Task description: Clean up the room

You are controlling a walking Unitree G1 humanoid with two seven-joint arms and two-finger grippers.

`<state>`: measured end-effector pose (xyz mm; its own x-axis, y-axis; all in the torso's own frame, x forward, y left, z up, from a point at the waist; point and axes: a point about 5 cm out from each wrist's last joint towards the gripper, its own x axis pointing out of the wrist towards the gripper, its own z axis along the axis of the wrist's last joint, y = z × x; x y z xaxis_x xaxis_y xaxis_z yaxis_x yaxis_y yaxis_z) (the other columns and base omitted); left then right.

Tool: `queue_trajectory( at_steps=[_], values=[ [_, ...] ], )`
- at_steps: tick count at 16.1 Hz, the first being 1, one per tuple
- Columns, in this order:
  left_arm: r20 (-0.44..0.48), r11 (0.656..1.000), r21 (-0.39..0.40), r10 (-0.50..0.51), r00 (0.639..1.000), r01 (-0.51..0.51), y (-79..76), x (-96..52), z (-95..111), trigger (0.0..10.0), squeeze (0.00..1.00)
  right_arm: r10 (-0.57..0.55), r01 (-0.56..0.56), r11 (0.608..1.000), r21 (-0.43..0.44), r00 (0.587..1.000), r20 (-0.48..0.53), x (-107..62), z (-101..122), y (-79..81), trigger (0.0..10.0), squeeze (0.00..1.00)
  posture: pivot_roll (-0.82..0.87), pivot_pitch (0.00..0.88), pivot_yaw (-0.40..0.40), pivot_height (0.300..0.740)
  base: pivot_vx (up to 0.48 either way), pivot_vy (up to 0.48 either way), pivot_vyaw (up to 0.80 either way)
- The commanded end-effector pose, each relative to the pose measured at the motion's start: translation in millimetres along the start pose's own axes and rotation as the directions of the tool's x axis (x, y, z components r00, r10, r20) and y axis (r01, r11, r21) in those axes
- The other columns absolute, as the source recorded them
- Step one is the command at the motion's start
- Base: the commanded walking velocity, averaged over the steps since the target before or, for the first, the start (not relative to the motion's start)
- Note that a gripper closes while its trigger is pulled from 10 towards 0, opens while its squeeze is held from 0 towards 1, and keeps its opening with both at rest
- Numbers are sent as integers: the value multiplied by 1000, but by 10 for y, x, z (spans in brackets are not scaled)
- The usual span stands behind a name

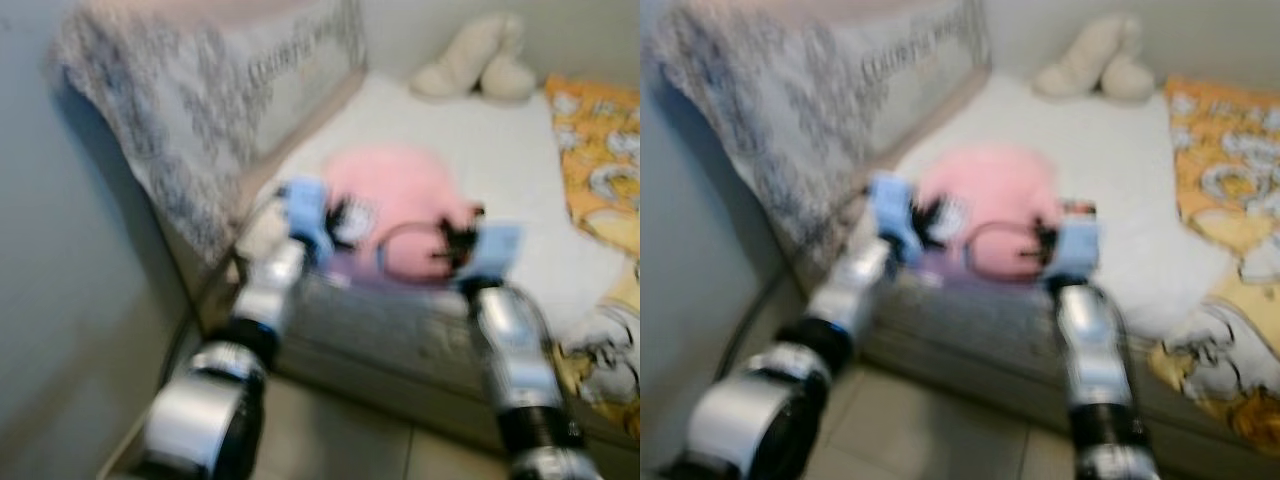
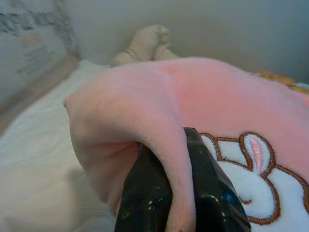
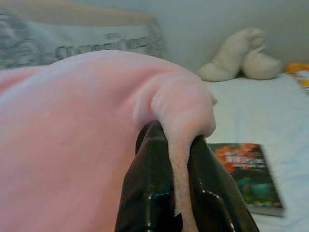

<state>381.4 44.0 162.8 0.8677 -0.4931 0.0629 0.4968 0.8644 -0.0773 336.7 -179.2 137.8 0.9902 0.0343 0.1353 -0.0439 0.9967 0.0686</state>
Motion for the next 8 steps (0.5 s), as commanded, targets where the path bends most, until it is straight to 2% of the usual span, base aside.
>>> queue_trajectory(
  at_steps=[1,8],
  values=[
    [27,999,29,24,999,-25,102,-1,91,10000,0,23,-23,1000,6,999,25,27,53,73,10000,0,21,0,44,732,446,0,0],
    [25,999,20,35,999,-36,118,6,97,10000,0,28,-28,1000,0,1000,11,12,25,63,10000,0,11,0,46,732,441,0,0]
  ],
)
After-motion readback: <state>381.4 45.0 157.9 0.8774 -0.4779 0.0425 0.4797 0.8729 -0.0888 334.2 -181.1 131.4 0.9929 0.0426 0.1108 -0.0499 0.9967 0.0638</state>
